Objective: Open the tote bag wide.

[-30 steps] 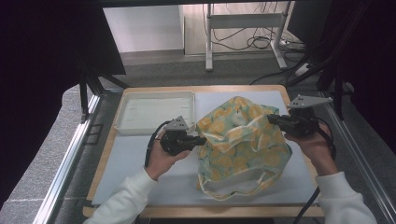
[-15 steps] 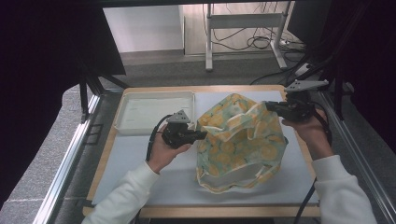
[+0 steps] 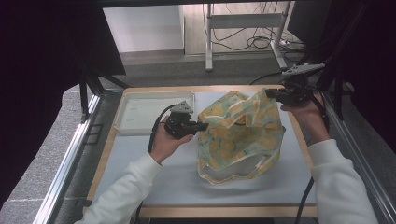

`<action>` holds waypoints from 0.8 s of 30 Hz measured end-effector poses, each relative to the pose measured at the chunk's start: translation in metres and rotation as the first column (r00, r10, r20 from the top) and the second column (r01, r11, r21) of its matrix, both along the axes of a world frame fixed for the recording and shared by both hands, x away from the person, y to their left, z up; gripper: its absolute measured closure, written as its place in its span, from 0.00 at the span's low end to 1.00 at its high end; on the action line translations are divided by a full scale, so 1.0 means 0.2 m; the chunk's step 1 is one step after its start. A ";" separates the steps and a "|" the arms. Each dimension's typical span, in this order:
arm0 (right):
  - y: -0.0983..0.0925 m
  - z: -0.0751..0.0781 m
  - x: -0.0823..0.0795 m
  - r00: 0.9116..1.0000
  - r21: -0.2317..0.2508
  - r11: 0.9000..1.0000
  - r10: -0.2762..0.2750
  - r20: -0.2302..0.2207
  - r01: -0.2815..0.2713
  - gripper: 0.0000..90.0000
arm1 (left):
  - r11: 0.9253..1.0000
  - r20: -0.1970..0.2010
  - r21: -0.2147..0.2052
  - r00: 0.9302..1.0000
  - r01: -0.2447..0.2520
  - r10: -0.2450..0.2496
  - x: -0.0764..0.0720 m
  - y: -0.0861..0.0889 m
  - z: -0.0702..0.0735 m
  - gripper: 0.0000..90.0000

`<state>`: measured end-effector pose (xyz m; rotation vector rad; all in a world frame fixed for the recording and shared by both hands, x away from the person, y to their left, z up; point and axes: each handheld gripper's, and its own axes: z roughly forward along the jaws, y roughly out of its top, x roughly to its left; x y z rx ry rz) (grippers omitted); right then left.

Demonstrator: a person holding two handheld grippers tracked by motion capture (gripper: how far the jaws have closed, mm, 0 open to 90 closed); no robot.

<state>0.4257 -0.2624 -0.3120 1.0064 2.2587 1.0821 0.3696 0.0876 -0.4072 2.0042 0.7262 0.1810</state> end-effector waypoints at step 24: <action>-0.02 -0.07 0.30 0.989 -0.024 0.989 -0.148 0.002 0.148 0.99 | 0.998 0.015 0.009 0.998 -0.066 0.066 0.14 -0.03 0.03 0.99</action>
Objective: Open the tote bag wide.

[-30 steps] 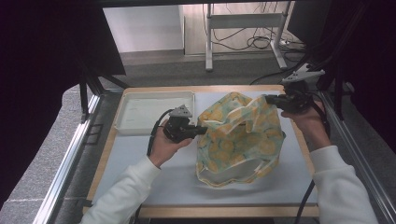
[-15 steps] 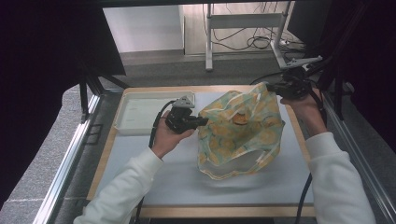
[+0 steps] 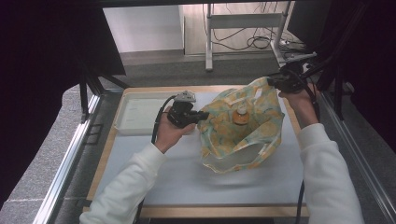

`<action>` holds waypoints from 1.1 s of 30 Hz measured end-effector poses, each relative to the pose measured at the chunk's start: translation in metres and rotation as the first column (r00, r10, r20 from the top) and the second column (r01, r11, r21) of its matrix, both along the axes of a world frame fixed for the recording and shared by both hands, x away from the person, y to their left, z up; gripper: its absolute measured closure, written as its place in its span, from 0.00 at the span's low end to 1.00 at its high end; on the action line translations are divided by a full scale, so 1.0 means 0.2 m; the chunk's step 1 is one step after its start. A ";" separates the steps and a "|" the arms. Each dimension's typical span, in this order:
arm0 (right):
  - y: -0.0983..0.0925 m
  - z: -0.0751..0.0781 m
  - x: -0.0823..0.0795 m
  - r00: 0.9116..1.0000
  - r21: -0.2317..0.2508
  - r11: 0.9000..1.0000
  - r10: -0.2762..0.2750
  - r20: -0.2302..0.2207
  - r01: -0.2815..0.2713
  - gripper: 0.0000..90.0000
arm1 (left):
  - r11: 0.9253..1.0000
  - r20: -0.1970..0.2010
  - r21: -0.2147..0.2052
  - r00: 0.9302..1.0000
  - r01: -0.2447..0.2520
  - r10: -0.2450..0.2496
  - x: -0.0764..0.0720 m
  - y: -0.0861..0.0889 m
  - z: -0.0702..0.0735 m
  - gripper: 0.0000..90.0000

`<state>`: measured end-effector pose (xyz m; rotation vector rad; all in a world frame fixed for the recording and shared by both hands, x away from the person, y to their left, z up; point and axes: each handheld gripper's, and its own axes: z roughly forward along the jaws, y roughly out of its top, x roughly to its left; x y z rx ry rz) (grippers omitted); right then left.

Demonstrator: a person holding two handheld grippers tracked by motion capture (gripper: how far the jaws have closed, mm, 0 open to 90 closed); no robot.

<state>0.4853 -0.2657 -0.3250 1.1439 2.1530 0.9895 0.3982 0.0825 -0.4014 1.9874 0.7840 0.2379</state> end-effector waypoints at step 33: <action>0.08 -0.49 0.20 0.982 -0.109 0.994 -0.034 -0.187 0.014 0.98 | 0.996 -0.126 0.042 0.988 -0.079 0.084 0.17 0.00 -0.26 0.99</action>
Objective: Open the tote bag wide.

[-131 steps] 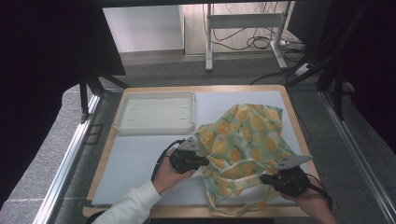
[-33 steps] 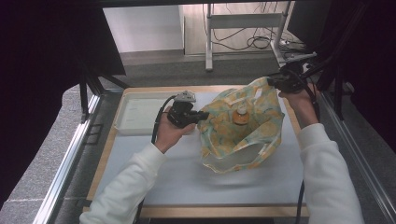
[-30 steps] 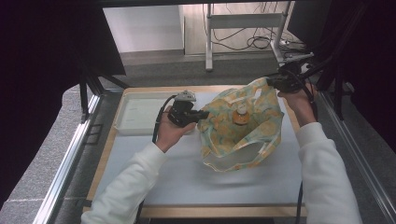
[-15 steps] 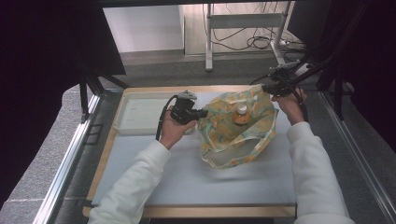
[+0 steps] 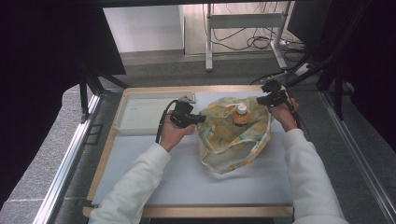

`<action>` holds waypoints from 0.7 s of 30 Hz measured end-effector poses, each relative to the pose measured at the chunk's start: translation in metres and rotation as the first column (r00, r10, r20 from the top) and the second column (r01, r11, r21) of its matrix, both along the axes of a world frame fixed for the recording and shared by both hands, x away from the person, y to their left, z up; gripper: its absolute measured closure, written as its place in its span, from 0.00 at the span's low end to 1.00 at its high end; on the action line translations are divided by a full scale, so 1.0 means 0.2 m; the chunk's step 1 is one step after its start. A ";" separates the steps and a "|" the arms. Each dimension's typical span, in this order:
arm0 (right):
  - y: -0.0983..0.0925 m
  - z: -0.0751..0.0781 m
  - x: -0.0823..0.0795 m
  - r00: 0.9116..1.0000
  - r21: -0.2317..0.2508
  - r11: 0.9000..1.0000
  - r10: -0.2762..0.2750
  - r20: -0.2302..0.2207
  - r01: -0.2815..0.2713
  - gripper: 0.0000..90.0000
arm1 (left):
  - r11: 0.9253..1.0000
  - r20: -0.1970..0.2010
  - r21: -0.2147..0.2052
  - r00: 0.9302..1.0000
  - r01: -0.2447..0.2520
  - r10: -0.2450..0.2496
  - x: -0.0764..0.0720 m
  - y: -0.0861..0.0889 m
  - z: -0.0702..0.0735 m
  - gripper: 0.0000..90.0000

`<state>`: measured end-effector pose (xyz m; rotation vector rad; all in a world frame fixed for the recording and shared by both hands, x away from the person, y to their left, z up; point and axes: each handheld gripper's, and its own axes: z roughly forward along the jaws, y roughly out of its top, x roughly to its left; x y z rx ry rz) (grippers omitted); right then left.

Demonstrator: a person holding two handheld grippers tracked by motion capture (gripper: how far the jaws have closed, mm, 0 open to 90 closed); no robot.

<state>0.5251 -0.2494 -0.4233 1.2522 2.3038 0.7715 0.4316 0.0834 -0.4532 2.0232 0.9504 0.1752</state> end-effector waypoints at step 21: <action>-0.03 -0.23 0.00 0.996 -0.024 1.000 -0.019 -0.084 0.017 0.98 | 0.999 -0.044 0.031 0.999 0.015 -0.014 0.02 -0.07 -0.11 0.99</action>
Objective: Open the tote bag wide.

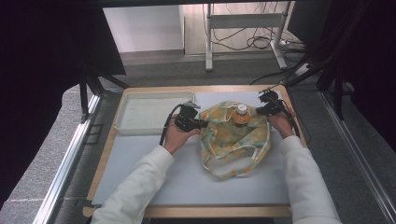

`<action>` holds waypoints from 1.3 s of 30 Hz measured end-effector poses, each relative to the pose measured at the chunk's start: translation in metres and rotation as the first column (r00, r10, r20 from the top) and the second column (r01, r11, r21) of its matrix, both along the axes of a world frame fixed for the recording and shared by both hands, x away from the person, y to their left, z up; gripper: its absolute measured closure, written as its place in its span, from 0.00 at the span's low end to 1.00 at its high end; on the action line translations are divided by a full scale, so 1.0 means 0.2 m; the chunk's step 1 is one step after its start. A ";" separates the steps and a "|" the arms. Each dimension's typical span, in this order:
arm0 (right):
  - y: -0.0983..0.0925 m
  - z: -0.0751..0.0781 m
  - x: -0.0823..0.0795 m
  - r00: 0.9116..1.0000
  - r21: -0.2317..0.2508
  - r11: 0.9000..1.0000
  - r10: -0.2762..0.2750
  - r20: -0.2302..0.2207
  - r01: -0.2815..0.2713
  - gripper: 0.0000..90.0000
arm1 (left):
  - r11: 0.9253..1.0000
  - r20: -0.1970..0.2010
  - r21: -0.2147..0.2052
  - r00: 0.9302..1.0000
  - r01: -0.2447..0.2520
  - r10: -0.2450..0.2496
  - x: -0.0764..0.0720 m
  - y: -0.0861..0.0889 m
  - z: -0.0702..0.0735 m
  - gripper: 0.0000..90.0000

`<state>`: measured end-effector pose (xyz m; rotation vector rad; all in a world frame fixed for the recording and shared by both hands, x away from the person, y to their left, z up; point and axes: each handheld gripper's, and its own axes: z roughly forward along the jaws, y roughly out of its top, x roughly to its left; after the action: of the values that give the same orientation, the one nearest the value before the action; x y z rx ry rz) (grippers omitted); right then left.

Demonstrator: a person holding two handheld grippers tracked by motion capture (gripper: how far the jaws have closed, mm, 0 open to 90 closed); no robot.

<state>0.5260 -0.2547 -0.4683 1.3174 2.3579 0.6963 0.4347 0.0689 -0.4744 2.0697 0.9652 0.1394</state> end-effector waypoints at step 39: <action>-0.14 -0.04 -0.07 0.998 0.129 0.991 -0.046 0.033 0.041 0.59 | 1.000 -0.024 -0.002 1.000 0.005 -0.005 -0.05 -0.04 -0.16 0.71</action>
<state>0.5122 -0.2825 -0.4763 1.3927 2.2819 0.8644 0.4255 0.0600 -0.5065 2.0761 0.9742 0.1115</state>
